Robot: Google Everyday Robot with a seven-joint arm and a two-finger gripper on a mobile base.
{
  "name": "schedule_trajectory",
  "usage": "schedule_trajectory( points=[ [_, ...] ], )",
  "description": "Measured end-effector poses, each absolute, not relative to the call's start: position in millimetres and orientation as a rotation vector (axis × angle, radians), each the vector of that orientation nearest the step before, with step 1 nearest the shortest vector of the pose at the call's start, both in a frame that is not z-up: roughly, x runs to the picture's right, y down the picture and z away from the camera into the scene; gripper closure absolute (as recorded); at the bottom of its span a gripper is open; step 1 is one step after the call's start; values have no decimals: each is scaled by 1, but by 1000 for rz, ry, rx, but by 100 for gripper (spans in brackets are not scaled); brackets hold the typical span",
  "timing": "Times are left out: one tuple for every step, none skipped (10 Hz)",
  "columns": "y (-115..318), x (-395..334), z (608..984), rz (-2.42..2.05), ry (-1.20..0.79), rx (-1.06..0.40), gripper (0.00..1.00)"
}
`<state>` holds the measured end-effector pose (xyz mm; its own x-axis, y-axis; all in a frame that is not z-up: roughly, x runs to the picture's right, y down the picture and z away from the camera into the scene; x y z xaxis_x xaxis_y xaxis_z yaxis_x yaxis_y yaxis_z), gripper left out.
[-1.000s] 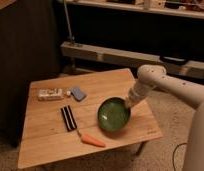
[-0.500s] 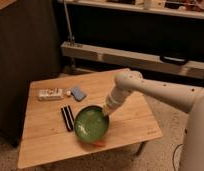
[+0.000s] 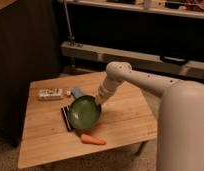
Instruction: Drag the ceramic bowl in a circle
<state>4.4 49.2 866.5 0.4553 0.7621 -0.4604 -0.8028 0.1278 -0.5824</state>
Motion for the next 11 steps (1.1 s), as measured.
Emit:
schedule_trajectory(
  points=[
    [27,19,887,1173,74,-875,100],
    [15,31,901,1203,90,-873,100],
    [1,53,916,1247,120,-871,100],
    [-7,79,926,1289,152,-865,100],
    [-10,101,930,1315,175,-856,100],
    [-9,127,931,1343,201,-847,100],
    [-4,158,926,1376,233,-835,100],
    [3,179,920,1400,257,-837,100],
    [10,191,913,1412,275,-846,100],
    [23,197,900,1403,290,-866,100],
    [34,197,892,1389,297,-880,100]
  ],
)
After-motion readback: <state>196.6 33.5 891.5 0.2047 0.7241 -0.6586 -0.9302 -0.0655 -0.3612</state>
